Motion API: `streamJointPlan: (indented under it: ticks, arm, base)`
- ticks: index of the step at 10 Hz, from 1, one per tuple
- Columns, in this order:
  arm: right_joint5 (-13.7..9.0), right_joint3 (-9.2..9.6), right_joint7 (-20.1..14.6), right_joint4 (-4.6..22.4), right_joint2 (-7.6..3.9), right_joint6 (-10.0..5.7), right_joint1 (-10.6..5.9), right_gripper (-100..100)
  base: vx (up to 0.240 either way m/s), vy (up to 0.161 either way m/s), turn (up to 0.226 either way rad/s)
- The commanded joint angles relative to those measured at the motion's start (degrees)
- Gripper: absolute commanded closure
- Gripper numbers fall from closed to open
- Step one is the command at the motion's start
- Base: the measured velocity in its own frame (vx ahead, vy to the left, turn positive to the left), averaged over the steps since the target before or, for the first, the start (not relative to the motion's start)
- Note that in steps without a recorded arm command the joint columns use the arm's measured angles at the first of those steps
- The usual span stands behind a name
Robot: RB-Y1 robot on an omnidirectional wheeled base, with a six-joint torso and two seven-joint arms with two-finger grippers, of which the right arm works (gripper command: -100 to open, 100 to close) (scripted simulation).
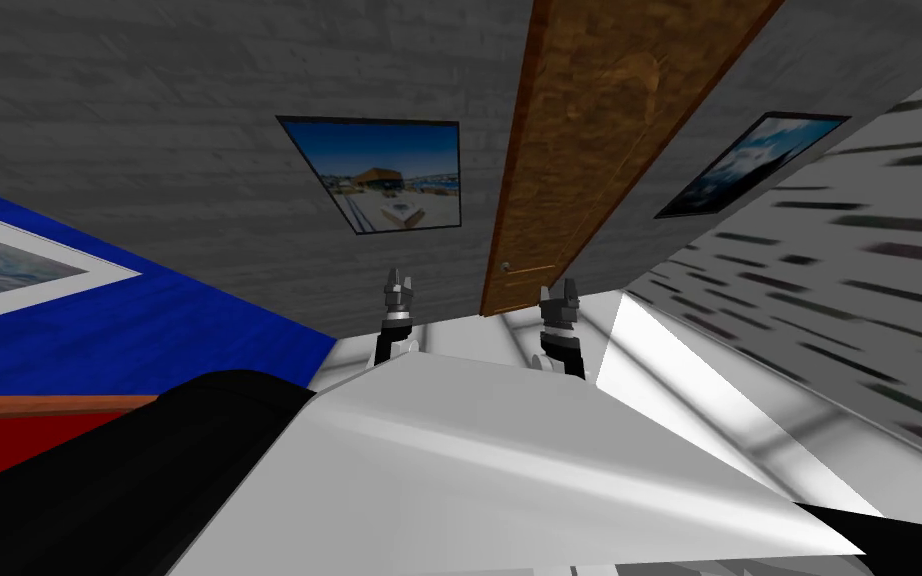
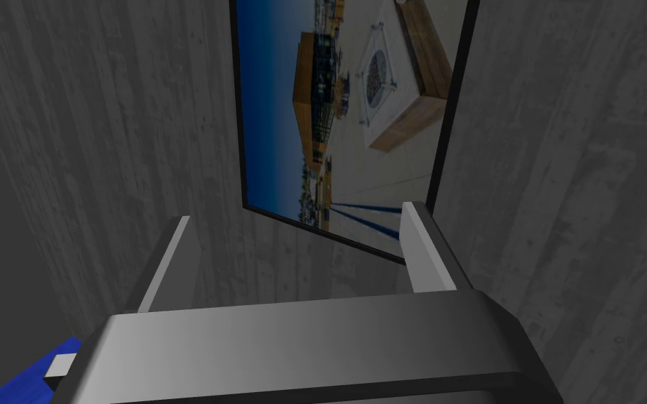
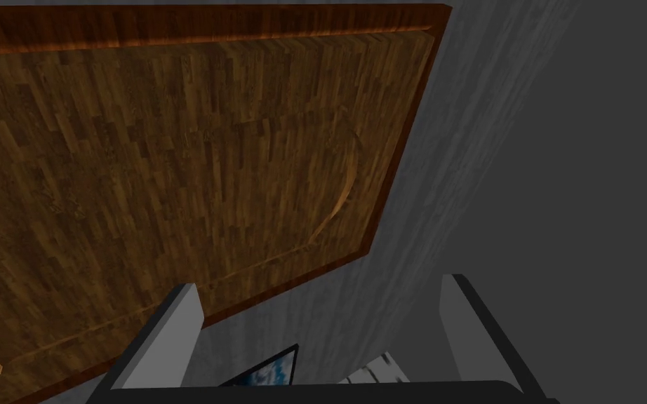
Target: Pull the door open
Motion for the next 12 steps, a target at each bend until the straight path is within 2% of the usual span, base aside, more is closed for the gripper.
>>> streamJointPlan:
  ticks: [1,2,5,6,8,9,10,11,12]
  arm:
    - [-0.2,-0.23,-0.3,2.6,-0.71,-0.46,-0.8,-100]
    - [-0.2,-0.23,-0.3,2.6,-0.71,-0.46,-0.8,-100]
    - [-0.7,-0.69,-1.1,8.3,-2.68,-1.55,-2.73,-100]
    - [-0.7,-0.69,-1.1,9.1,-2.68,-1.55,-2.73,-100]
    - [-1.1,-1.03,-1.7,13.6,-4.14,-2.37,-4.18,-100]
    - [-1.1,-1.03,-1.7,14.0,-4.14,-2.37,-4.18,-100]
    - [-1.3,-1.21,-2.0,15.7,-4.9,-2.79,-4.93,-100]
    - [-1.3,-1.21,-2.0,16.5,-4.9,-2.79,-4.93,-100]
    - [-1.5,-1.4,-2.3,18.0,-5.68,-3.23,-5.71,-100]
  base:
    - [0.05,-0.027,0.069]
    - [0.036,-0.023,0.043]
    - [0.069,-0.034,0.117]
    - [0.072,-0.03,0.049]
    - [0.064,-0.026,0.134]
    - [0.059,-0.044,0.038]
    - [0.05,-0.041,0.085]
    - [0.04,-0.027,0.064]
    - [0.049,-0.023,0.115]
